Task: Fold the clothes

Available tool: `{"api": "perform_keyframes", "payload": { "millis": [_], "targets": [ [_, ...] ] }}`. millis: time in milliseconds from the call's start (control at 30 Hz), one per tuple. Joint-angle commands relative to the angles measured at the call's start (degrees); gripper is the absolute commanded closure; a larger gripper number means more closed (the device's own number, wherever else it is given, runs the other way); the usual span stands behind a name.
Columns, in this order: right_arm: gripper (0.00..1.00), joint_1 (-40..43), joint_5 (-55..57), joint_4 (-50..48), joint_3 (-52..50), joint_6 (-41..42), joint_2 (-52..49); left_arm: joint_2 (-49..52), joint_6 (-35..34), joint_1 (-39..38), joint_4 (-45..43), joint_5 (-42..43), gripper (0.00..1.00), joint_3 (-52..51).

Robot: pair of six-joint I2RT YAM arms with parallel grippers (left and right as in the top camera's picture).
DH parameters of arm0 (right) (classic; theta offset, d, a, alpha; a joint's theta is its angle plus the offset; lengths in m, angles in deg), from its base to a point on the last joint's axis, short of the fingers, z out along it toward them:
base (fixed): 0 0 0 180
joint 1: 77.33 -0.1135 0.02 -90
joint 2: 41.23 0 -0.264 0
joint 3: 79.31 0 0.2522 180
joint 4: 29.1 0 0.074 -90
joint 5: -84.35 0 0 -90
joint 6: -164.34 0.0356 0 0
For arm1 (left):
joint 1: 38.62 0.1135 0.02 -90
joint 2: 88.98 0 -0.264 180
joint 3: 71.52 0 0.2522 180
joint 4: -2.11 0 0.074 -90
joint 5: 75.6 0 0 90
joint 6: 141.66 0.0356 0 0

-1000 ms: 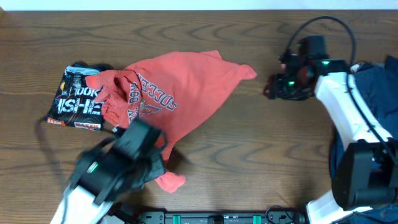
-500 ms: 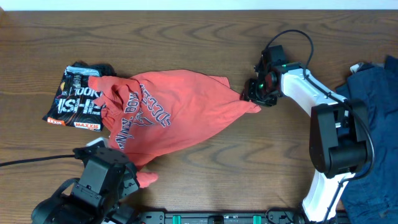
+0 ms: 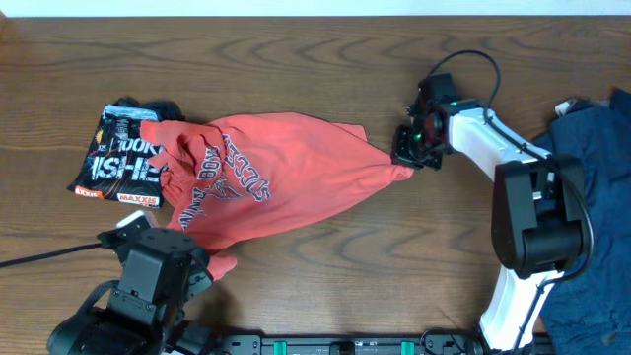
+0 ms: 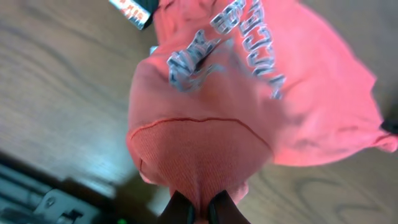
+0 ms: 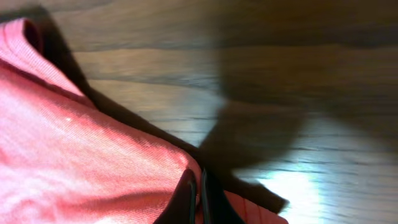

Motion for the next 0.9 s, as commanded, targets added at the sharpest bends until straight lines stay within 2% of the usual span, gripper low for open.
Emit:
{"api": "perform_keyframes", "payload": {
  "millis": [0,200,300,467,767,867],
  "targets": [
    [0.99,2.43,4.37,1.49,4.33,-3.74,5.07,0.07,-0.48,0.44,-2.01,-2.01,0.94,0.07],
    [0.99,4.07,15.67,8.72,11.69,-12.79,12.68,1.03,-0.07,0.44,-4.72,-2.01,0.94,0.07],
    [0.98,3.76,20.72,13.81,11.54,-13.51,15.17,1.73,-0.11,0.44,-4.76,-1.97,0.94,0.07],
    [0.98,2.82,22.08,22.36,8.85,-14.36,14.82,2.54,-0.09,0.44,-4.7,-1.88,0.94,0.07],
    [0.97,3.06,22.12,21.31,-2.23,-13.94,14.82,2.56,-0.07,0.44,-4.68,-1.92,0.94,0.07],
    [0.96,3.37,22.1,18.03,-4.2,-13.94,14.82,2.62,-0.07,0.44,-4.74,-1.95,0.94,0.04]
  ]
}}
